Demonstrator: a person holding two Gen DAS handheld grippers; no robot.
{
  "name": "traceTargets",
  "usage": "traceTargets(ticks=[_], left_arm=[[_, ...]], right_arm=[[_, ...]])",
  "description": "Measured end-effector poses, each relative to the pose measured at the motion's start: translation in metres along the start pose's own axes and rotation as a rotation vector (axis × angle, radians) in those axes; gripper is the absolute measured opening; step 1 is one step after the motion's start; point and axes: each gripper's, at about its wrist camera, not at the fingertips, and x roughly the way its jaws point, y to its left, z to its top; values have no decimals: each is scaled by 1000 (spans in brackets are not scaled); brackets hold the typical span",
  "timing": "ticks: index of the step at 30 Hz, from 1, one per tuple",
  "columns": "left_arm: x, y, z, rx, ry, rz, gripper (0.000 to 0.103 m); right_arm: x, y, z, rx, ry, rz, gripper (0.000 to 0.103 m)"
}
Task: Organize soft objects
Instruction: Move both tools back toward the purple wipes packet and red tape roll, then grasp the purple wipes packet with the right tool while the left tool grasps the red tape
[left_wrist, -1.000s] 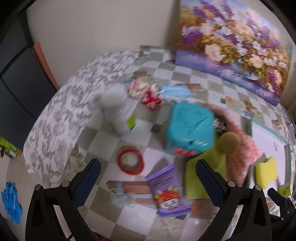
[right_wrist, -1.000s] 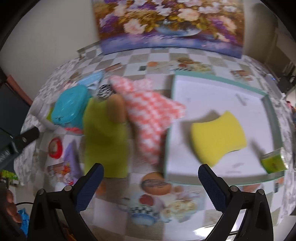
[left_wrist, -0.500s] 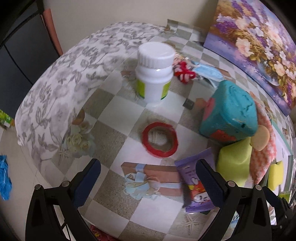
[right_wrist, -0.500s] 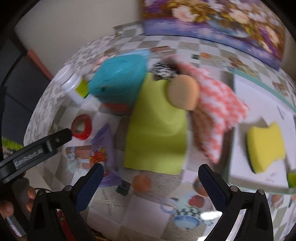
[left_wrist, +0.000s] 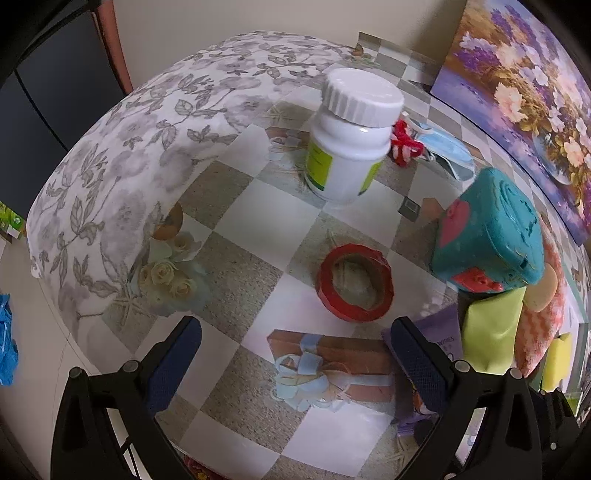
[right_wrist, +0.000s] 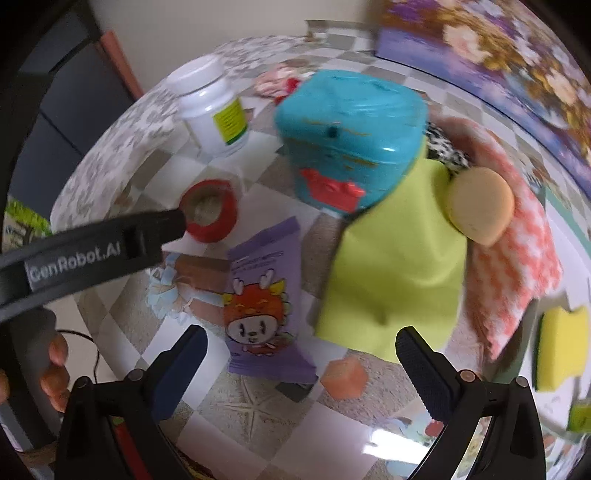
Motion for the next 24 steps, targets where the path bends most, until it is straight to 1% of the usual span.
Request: traceTargets(ticks=[3, 6, 9, 11, 13, 14, 15, 16, 17, 18, 20, 24], left_arm=[[2, 4, 1, -11, 0, -4, 102], [4, 6, 3, -16, 0, -13, 102], [7, 6, 4, -19, 6, -25, 102], [8, 5, 4, -20, 10, -31, 102], [9, 5, 6, -21, 13, -40, 102], [9, 5, 6, -22, 12, -47, 102], [10, 4, 7, -22, 12, -52, 102], [10, 3, 7, -21, 12, -55, 102], [11, 3, 8, -20, 12, -59, 102], [12, 1, 8, -17, 12, -63, 102], [13, -1, 9, -8, 9, -62, 102], [18, -8, 10, 11, 9, -61, 102]], right_arm=[[4, 10, 0, -31, 2, 17, 103], [9, 17, 3, -66, -4, 1, 102], [13, 22, 4, -87, -2, -4, 93], [15, 25, 5, -99, 1, -8, 81], [18, 27, 6, -108, 5, -12, 76], [19, 28, 6, -113, 6, -17, 69], [20, 28, 7, -114, 8, -18, 65], [22, 28, 7, -112, 10, -15, 58], [24, 29, 9, -110, 11, -17, 55], [25, 28, 9, -107, 10, -21, 55], [24, 26, 9, -100, 6, -8, 50], [23, 19, 10, -84, 5, 4, 49]])
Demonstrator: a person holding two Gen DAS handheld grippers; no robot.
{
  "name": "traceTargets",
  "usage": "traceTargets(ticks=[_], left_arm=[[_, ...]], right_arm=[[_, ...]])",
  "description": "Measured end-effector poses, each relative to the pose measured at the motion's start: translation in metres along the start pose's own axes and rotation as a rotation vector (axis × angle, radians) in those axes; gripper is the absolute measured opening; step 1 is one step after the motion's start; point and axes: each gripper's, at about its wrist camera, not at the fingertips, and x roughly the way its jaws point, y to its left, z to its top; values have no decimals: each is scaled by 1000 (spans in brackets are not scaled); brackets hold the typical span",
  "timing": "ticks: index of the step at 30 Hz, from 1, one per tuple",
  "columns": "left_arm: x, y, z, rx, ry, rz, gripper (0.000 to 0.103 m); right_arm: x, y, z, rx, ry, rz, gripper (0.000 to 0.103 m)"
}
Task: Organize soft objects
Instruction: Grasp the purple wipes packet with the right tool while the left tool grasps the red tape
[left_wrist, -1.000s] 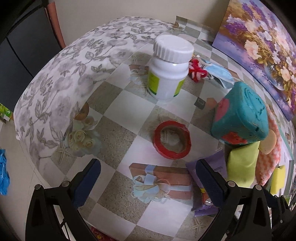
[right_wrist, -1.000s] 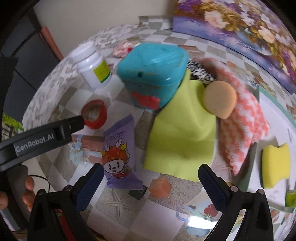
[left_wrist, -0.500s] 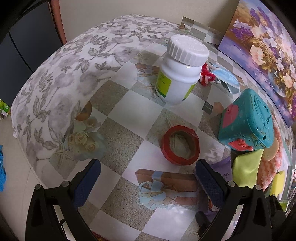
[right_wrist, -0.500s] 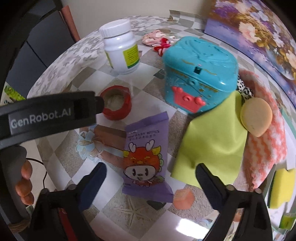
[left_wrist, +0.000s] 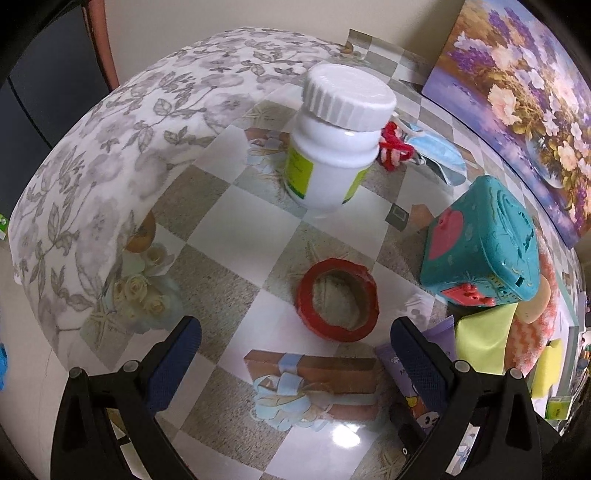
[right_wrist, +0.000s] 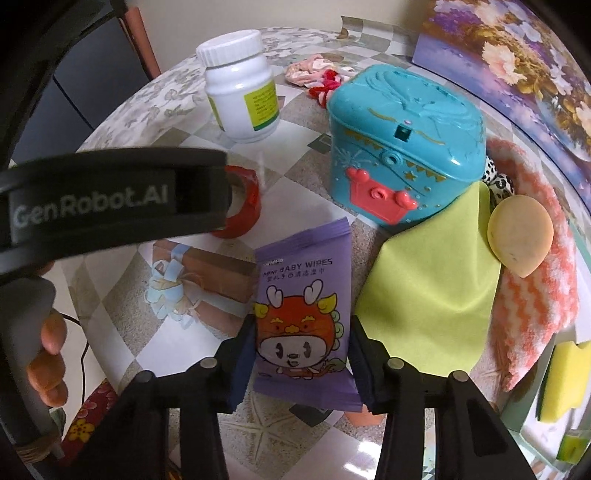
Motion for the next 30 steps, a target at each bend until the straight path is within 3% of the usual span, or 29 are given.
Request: traceTargets(ticks=[13, 15, 21, 30], left_arm=[[14, -24, 8, 104, -18, 23, 98], [16, -27, 9, 120, -21, 24, 84], [23, -31, 6, 139, 11, -10, 57], [18, -31, 1, 139, 8, -21, 56]], right_arm=[[-2, -19, 0, 48, -2, 15, 49], [-2, -25, 0, 52, -4, 16, 49], [-5, -40, 0, 66, -9, 18, 49], [-22, -42, -8, 82, -33, -13, 49]])
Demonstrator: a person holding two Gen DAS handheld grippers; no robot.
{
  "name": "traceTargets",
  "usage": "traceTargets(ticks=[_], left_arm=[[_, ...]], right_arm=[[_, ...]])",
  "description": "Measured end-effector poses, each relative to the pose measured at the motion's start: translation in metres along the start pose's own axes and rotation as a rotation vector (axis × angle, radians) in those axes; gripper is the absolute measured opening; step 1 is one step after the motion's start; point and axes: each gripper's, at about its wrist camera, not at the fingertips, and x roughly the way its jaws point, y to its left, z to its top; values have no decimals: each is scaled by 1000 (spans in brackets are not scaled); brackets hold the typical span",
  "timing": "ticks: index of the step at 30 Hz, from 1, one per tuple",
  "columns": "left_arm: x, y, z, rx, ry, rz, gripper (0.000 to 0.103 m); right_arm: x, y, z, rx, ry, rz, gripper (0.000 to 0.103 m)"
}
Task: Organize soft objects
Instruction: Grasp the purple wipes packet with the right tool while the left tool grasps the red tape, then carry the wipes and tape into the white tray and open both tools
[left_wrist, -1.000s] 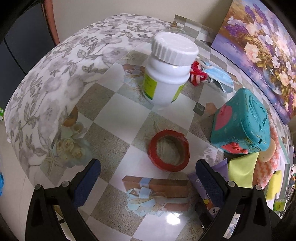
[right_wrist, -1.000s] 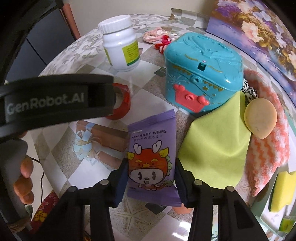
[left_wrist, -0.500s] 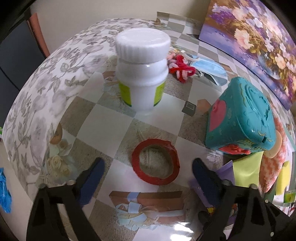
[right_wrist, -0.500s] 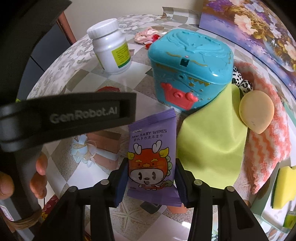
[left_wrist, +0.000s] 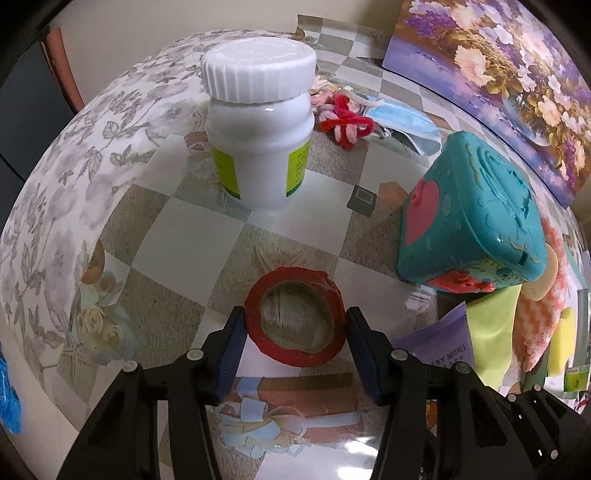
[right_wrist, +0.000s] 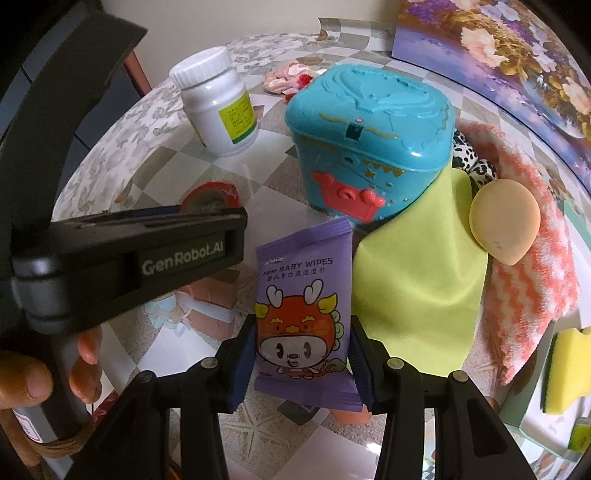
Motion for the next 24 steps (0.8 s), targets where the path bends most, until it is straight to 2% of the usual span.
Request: traceTargets(ticks=[5, 12, 24], left_arm=[[-15, 0, -7, 0, -7, 1, 55], [-43, -2, -10, -1, -30, 1, 55], [-100, -29, -5, 24, -109, -17, 55]], right_arm=[[-11, 1, -3, 3, -20, 2, 49], [-37, -1, -3, 27, -83, 54, 49], [-90, -33, -16, 111, -175, 45, 49]])
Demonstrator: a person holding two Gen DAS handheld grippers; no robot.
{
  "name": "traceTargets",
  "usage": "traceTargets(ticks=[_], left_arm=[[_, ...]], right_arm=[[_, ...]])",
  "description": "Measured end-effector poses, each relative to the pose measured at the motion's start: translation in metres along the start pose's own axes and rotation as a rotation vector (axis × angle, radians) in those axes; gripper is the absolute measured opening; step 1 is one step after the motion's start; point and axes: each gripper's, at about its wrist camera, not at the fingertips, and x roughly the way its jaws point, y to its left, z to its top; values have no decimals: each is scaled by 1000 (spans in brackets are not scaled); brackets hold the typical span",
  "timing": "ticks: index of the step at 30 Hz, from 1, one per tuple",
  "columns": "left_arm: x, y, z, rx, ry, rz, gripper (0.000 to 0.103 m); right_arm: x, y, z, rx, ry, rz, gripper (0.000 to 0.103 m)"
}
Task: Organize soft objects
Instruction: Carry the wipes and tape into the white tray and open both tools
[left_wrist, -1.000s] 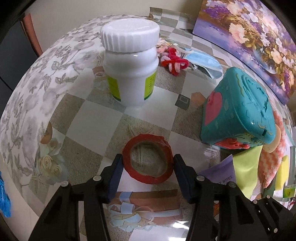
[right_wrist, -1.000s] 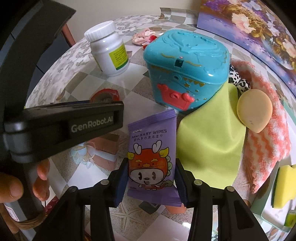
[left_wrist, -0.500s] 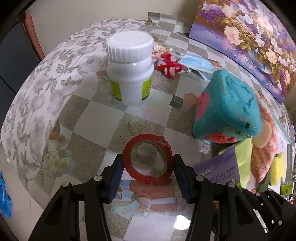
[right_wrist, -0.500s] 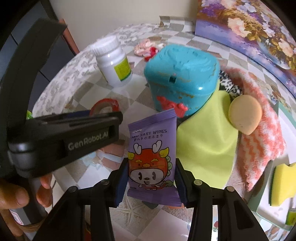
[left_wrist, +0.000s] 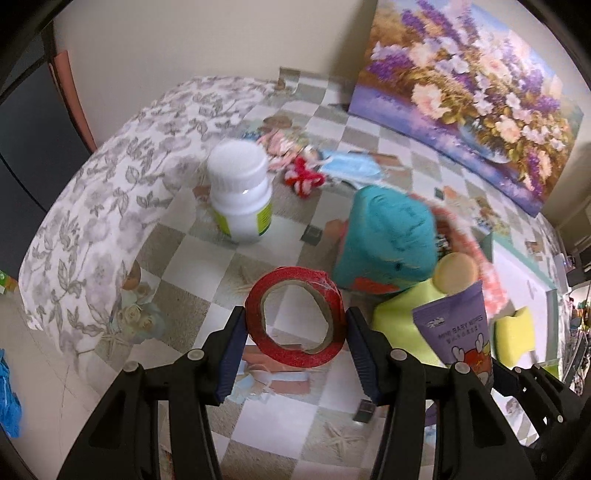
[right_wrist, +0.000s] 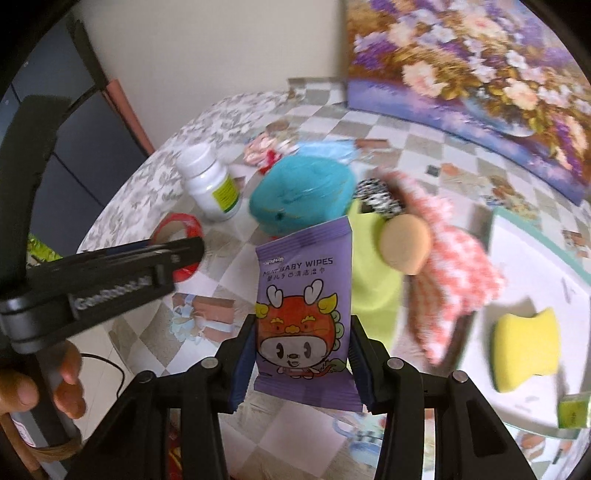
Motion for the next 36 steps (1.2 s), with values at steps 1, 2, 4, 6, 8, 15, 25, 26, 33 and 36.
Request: traceTargets(ticks=[1, 2, 4, 6, 8, 15, 25, 26, 33, 36], left_arm=[[-4, -3, 1, 2, -3, -2, 55], [-7, -7, 2, 7, -6, -4, 55], [-14, -15, 4, 16, -13, -12, 55], [-23, -26, 6, 31, -17, -21, 55], [-29, -38, 9, 49, -23, -27, 55], [-42, -95, 22, 114, -24, -81, 55], [-33, -179, 34, 188, -8, -156, 55], [-31, -187, 34, 202, -7, -157, 55], [-4, -235, 38, 277, 16, -165, 55], [10, -253, 38, 300, 29, -176, 55]], right_arm=[[-5, -4, -1, 8, -4, -8, 49], [-11, -10, -2, 24, -13, -15, 49], [-20, -19, -2, 46, -27, -26, 49], [-31, -31, -3, 72, -45, -50, 49], [-39, -46, -3, 108, -60, -65, 49], [-67, -108, -2, 279, -121, -156, 49], [-88, -193, 3, 522, -124, -274, 49], [-89, -199, 4, 537, -127, -291, 49], [-87, -249, 6, 636, -126, -357, 49], [-84, -275, 1, 698, -114, -373, 49]])
